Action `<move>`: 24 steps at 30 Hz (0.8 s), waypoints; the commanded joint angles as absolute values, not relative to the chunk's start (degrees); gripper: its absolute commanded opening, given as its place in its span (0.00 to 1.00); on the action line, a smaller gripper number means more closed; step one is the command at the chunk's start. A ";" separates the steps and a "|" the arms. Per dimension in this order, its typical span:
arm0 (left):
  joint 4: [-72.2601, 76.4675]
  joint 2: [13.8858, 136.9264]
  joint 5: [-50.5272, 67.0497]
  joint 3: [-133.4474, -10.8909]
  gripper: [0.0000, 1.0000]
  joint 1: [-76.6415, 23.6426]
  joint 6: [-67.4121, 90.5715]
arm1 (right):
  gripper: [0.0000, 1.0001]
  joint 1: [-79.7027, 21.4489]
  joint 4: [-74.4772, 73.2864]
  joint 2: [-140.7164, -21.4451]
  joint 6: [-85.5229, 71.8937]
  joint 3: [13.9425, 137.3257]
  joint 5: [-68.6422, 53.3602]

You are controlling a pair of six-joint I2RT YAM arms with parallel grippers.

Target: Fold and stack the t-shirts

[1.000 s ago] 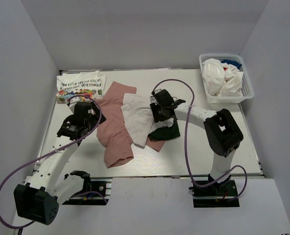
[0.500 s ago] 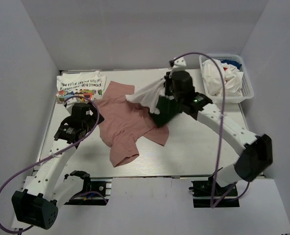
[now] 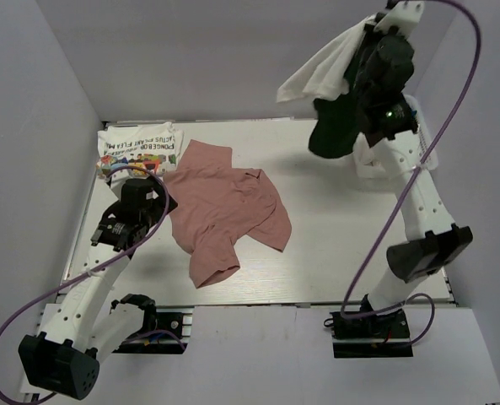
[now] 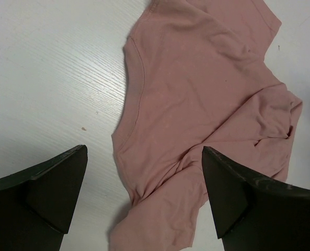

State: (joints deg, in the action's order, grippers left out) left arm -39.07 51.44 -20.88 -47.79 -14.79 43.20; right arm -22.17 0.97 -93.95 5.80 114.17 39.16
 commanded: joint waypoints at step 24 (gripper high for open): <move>-38.76 59.15 -18.73 -50.46 1.00 -14.59 42.54 | 0.00 8.08 2.12 -116.88 -9.40 98.35 8.78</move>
